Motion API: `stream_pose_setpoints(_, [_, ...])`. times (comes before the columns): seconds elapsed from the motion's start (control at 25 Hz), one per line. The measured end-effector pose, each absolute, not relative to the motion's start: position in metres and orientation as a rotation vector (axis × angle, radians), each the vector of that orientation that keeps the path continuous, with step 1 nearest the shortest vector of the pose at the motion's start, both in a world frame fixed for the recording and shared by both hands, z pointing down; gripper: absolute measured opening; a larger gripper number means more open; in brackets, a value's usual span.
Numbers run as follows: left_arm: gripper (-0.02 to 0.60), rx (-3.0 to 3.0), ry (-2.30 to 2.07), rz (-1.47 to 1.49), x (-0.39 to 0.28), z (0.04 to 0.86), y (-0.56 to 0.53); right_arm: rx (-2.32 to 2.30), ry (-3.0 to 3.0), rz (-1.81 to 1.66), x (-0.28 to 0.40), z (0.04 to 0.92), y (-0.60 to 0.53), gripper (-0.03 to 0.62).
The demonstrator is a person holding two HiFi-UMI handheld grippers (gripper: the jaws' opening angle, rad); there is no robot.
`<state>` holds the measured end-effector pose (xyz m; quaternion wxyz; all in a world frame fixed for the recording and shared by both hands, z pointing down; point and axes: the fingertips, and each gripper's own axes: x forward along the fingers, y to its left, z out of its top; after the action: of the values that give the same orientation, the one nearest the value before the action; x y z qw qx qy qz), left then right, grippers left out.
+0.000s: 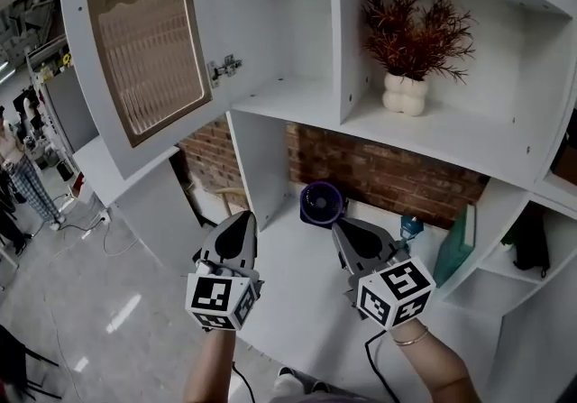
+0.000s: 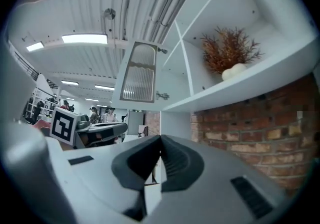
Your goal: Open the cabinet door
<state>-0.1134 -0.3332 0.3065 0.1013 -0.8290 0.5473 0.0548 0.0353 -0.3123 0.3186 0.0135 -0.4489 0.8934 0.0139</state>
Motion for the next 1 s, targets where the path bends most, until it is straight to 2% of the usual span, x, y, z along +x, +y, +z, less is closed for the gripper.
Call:
stream_pose_setpoints(0.6, [0.002, -2.751, 1.512, 0.074, -0.036, 0.390, -0.291, -1.700, 2.623, -0.190, 0.122, 0.391, -0.262, 0.002])
stream_pose_setpoints(1.0, [0.002, -2.757, 1.527, 0.035, -0.020, 0.414, -0.279, -1.732, 2.589, -0.261, 0.134, 0.412, -0.245, 0.002])
